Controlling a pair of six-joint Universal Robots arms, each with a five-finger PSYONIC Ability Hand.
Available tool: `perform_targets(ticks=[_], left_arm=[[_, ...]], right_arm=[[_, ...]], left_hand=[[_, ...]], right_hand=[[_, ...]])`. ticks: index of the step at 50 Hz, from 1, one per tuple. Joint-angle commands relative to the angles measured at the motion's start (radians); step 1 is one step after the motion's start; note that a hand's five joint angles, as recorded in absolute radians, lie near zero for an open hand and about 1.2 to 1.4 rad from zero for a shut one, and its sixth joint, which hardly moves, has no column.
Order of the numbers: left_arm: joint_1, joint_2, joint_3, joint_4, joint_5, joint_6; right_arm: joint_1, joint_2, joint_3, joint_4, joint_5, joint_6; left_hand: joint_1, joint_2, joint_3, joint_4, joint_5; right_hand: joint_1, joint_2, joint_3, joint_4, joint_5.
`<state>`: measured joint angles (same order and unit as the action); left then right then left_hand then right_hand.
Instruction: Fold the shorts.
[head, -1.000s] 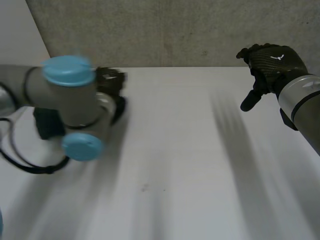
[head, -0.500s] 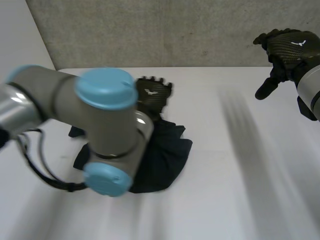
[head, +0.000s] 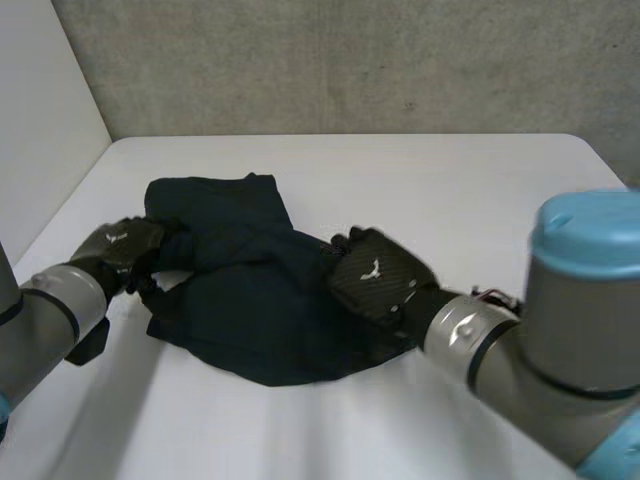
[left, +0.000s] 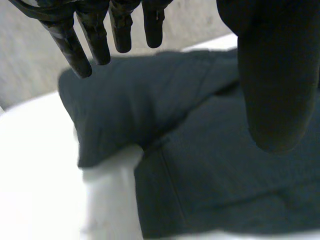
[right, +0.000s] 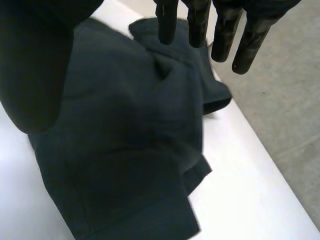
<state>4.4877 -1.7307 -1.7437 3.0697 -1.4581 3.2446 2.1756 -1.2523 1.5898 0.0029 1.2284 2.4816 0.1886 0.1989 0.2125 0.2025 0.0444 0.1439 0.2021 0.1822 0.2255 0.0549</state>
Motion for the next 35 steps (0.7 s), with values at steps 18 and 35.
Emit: perform_targets(ticks=[18,35], left_arm=[[-0.030,-0.253,-0.004,0.185,0.033,0.192],[0.045,-0.138,0.067,0.342,-0.183,0.202]], right_arm=[[-0.003,0.203,-0.042,-0.172,0.215,0.017],[-0.010,0.071,-0.033,-0.106,0.206,0.218]], left_hand=[[0.928,0.918,0.904,0.914,0.898],[1.208,1.197,1.184,1.194,1.177]], right_hand=[[1.252,1.194,1.214,1.171,1.167],[0.031,-0.028,-0.008,-0.051,-0.055]])
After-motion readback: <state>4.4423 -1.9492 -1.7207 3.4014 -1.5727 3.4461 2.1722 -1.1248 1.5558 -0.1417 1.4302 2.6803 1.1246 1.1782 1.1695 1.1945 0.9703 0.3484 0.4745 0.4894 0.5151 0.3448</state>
